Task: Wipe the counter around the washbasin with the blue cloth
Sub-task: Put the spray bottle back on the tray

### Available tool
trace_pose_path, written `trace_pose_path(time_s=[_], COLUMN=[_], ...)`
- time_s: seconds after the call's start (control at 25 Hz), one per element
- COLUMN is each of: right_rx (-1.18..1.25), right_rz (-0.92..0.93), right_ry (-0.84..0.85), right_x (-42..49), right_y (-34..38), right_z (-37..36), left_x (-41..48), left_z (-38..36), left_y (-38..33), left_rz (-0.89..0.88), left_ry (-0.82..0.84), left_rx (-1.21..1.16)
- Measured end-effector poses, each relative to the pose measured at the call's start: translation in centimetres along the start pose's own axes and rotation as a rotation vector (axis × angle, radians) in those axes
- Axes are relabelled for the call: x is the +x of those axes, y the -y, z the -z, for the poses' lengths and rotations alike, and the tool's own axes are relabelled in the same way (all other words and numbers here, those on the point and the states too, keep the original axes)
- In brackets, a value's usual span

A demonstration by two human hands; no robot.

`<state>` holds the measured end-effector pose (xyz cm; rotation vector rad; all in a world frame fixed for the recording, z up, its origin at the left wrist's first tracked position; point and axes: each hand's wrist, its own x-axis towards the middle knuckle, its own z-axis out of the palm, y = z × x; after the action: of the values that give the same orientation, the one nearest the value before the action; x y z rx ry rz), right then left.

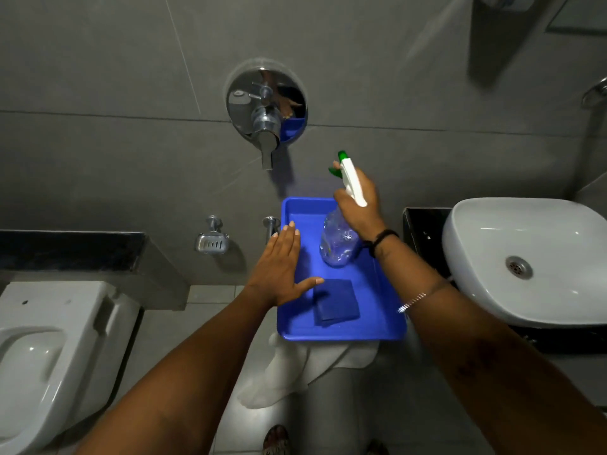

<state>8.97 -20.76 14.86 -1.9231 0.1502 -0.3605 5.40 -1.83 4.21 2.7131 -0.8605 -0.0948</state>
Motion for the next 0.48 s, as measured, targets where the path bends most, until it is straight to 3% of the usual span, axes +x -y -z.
trace_pose_path(time_s=[0.24, 0.48], right_rx=[0.047, 0.036], right_rz=[-0.097, -0.209], right_ry=[-0.142, -0.036], right_x=[5.3, 6.0], right_y=[-5.1, -6.3], right_z=[-3.3, -1.6], left_x=[1.0, 1.4], left_z=[-0.8, -3.1], left_y=[-0.2, -1.0], left_rz=[0.039, 0.169], left_ry=[0.022, 0.114], left_rx=[0.003, -0.040])
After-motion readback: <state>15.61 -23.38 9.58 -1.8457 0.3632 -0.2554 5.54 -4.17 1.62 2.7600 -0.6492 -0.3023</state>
